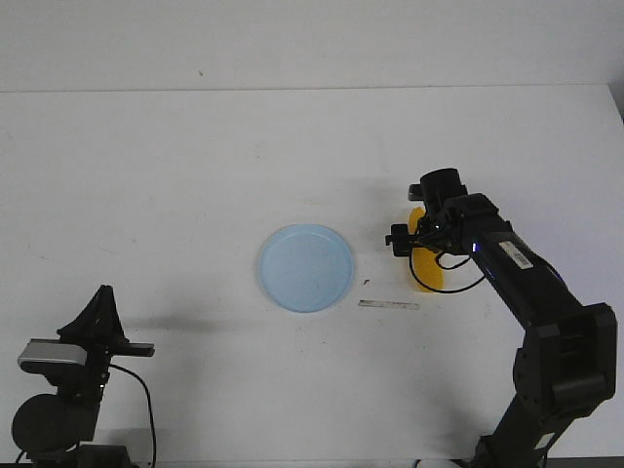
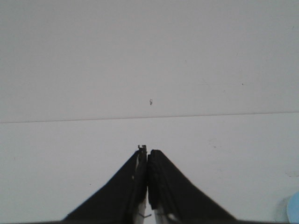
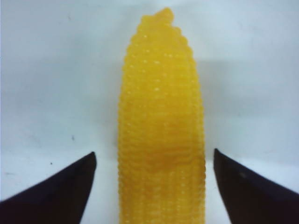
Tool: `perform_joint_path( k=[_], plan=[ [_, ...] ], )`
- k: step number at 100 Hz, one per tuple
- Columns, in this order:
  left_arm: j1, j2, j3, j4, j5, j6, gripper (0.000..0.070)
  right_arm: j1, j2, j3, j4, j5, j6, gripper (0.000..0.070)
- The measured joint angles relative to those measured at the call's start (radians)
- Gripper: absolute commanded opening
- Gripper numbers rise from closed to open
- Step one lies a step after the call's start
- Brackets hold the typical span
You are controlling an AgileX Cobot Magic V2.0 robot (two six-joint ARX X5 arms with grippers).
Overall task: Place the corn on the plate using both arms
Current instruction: 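Reach the right gripper to the yellow corn and close around it, then lift the yellow corn with the right gripper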
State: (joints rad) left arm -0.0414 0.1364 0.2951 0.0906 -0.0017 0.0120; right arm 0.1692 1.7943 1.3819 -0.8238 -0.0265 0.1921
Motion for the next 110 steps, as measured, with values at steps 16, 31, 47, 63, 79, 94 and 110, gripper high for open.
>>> perform_joint_path(
  k=[16,31,47,63,79,94,110],
  plan=[
    [0.0,0.0,0.0,0.0,0.0,0.0,0.0001,0.0,0.002,0.0,0.004,0.0,0.0,0.0453],
    [0.0,0.0,0.0,0.0,0.0,0.0,0.0001,0.0,0.018,0.0,-0.001,0.0,0.0,0.0405],
    [0.0,0.0,0.0,0.0,0.0,0.0,0.0001,0.0,0.023,0.0,-0.002,0.0,0.0,0.0358],
    [0.0,0.0,0.0,0.0,0.0,0.0,0.0001,0.0,0.023,0.0,-0.006,0.0,0.0,0.0358],
    [0.0,0.0,0.0,0.0,0.0,0.0,0.0001,0.0,0.023,0.0,-0.006,0.0,0.0,0.0338],
    [0.0,0.0,0.0,0.0,0.0,0.0,0.0001,0.0,0.023,0.0,-0.006,0.0,0.0,0.0339],
    [0.0,0.0,0.0,0.0,0.0,0.0,0.0001,0.0,0.022,0.001,-0.006,0.0,0.0,0.0339]
  ],
)
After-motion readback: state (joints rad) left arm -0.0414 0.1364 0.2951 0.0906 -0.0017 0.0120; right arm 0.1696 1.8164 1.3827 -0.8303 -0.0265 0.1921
